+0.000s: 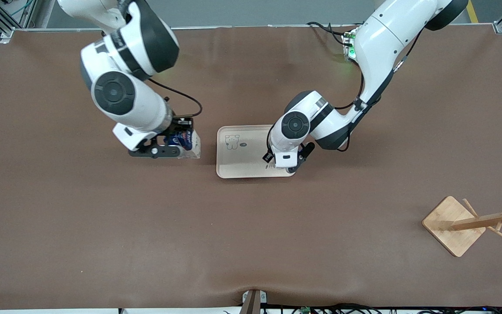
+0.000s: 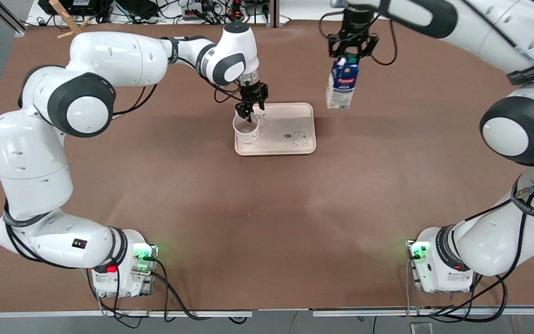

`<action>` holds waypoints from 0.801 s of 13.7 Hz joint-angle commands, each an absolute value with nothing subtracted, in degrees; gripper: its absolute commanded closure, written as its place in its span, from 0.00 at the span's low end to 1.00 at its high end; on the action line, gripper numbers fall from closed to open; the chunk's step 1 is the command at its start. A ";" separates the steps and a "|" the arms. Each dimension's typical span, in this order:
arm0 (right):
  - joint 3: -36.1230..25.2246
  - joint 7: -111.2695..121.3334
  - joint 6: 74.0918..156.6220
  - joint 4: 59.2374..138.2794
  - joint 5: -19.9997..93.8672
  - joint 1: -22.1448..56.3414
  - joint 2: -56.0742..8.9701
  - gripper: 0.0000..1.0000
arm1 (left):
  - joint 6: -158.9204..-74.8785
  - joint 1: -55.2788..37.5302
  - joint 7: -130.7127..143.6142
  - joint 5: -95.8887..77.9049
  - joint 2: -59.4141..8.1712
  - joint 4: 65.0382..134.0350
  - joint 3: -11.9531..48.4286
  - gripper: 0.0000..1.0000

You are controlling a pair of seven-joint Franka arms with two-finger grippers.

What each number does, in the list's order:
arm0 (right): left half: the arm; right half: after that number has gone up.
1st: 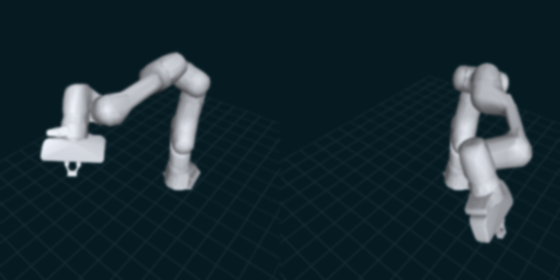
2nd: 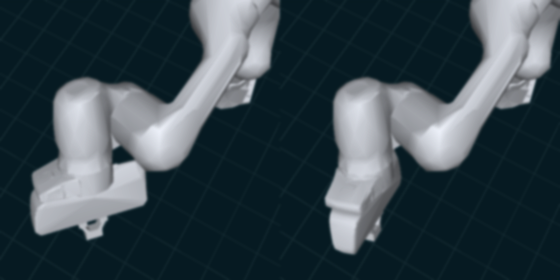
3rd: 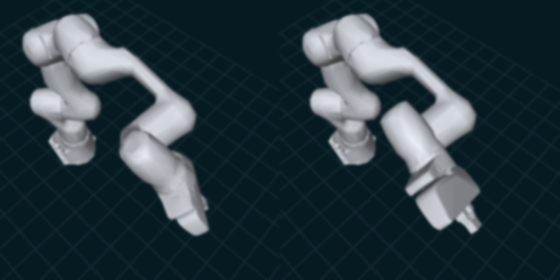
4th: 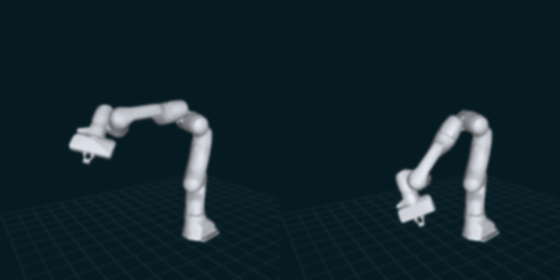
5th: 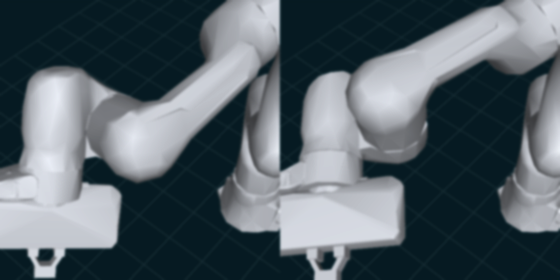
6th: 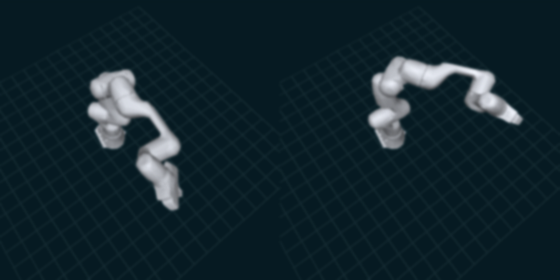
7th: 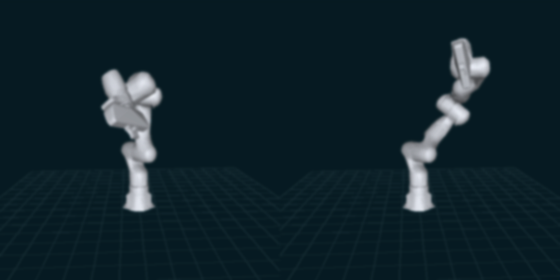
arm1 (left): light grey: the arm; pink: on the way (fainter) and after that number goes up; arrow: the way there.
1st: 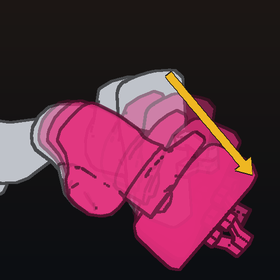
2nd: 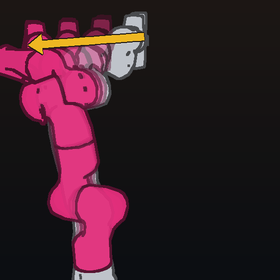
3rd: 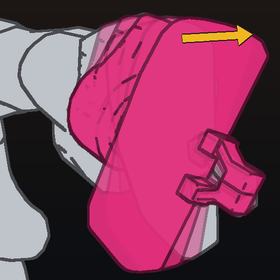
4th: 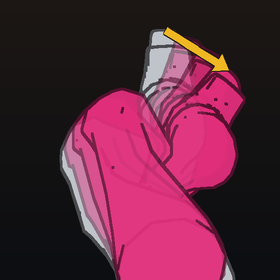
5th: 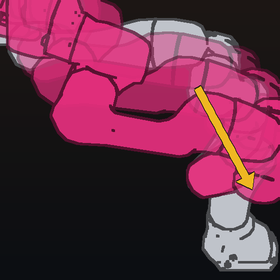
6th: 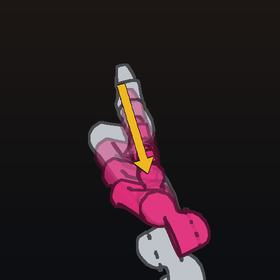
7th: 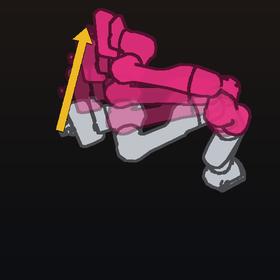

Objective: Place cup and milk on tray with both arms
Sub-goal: 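Lower the mug onto the tray while the right gripper carries the carton over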

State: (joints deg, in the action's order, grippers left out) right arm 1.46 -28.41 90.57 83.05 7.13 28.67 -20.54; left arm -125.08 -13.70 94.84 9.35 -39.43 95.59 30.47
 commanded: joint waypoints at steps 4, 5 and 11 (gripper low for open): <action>0.97 -31.46 93.51 78.84 7.74 35.41 -27.15 1.00 | -112.96 -12.75 92.92 10.46 -32.71 90.70 30.41 0.00; 0.97 -31.55 95.17 78.84 7.65 36.12 -27.77 1.00 | -111.90 -11.26 90.38 10.46 -30.96 90.62 30.50 0.00; 0.97 -31.55 98.61 78.84 7.65 37.88 -30.76 1.00 | -105.39 -2.39 73.50 10.20 -21.90 90.53 30.76 0.00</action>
